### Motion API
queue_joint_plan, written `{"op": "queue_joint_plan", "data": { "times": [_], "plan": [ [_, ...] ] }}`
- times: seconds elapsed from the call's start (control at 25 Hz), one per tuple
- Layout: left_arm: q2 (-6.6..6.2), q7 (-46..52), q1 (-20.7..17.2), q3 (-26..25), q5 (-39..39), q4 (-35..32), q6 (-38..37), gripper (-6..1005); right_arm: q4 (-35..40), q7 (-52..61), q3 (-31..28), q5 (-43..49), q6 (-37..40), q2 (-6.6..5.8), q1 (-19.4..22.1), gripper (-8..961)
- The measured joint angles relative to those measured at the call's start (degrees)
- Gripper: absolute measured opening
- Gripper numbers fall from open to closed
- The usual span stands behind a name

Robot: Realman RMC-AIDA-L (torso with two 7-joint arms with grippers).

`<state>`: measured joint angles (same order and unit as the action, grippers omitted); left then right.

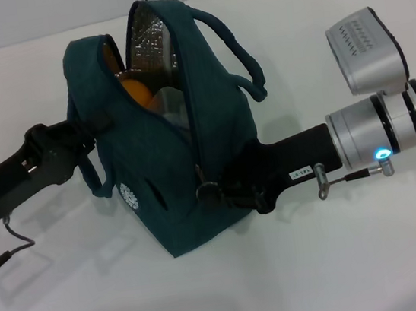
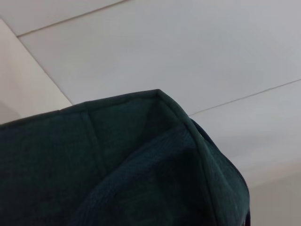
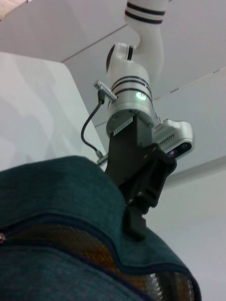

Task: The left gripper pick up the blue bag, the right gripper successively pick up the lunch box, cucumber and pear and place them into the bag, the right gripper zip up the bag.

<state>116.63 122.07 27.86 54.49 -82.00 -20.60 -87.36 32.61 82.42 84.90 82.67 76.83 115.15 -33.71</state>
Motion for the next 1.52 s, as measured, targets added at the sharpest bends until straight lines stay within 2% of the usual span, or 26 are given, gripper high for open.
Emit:
{"op": "queue_joint_plan", "data": {
  "times": [0.16,0.36,0.72,0.88,1.12,1.28,1.52],
  "plan": [
    [0.0,0.0,-0.41,0.0,0.0,-0.12,0.0,57,0.06,0.05,0.0,0.03,0.65,-0.14,0.23,40],
    [-0.14,-0.23,-0.7,-0.06,-0.01,-0.36,0.0,57,2.43,0.4,0.0,0.08,1.81,-0.56,1.87,14],
    [-0.52,-0.99,-0.68,-0.18,0.19,-0.47,0.15,57,6.42,6.83,-0.15,3.46,5.18,-3.45,2.95,10],
    [-0.51,-1.17,-0.56,-0.17,0.27,-0.5,0.23,57,8.12,8.92,-0.83,5.64,6.17,-3.87,3.11,10],
    [-0.38,-1.2,-0.71,-0.17,0.14,-0.5,0.26,57,13.09,9.25,-2.92,7.44,6.13,-3.53,5.8,10],
    [-0.37,-1.27,-0.59,0.49,-0.01,-0.51,-0.38,57,17.42,8.72,-7.24,8.53,6.54,-2.16,8.09,9],
    [-0.26,-1.35,-0.17,1.82,-0.07,-0.5,-0.85,57,18.58,7.81,-9.37,8.59,7.77,-0.95,6.6,9]
  ]
}}
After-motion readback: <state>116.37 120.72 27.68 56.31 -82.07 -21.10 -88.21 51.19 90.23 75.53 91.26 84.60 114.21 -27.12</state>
